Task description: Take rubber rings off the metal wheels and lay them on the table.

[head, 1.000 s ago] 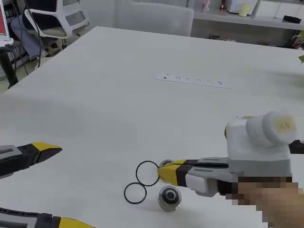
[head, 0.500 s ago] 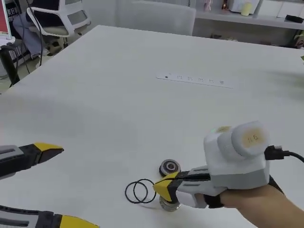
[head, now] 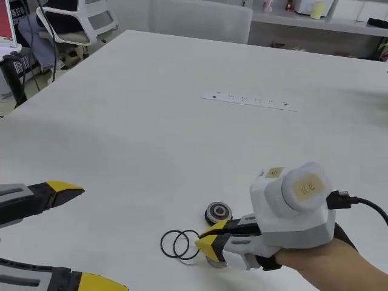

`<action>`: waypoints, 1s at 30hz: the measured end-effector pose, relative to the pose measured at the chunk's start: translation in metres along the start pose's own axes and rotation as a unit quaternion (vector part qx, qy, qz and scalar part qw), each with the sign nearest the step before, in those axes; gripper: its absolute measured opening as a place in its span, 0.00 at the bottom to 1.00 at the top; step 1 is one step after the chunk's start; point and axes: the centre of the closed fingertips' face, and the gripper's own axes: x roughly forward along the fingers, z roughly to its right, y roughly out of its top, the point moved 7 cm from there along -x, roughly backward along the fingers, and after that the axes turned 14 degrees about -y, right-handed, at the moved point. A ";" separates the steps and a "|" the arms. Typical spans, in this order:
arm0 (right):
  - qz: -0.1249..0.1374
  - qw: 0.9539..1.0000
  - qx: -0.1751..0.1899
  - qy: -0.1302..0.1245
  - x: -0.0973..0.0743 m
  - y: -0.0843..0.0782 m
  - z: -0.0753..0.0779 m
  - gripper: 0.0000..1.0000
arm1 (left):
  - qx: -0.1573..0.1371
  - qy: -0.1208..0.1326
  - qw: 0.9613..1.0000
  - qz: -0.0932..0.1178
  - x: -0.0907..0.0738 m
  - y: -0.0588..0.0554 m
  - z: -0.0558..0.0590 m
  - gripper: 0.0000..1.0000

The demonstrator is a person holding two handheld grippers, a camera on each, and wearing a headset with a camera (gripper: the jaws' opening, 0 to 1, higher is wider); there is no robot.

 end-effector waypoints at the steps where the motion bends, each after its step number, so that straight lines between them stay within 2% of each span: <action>1: -0.001 1.000 0.002 0.001 0.000 0.000 0.000 0.03 | 0.001 0.001 1.000 0.000 0.000 0.000 0.000 0.91; 10: 0.005 1.000 0.017 -0.005 -0.005 0.003 0.007 0.04 | 0.002 0.000 1.000 -0.001 0.000 0.000 0.000 0.91; 17: 0.025 0.999 0.038 -0.016 -0.013 0.011 0.015 0.04 | 0.002 -0.001 1.000 -0.001 0.000 0.000 0.001 0.91; 24: 0.062 0.996 0.054 -0.038 -0.030 0.027 0.028 0.04 | 0.003 0.000 1.000 -0.001 0.000 0.000 0.000 0.91; 30: 0.094 0.992 0.077 -0.038 -0.050 0.042 0.043 0.10 | 0.005 -0.004 1.000 0.002 0.000 0.001 0.001 0.91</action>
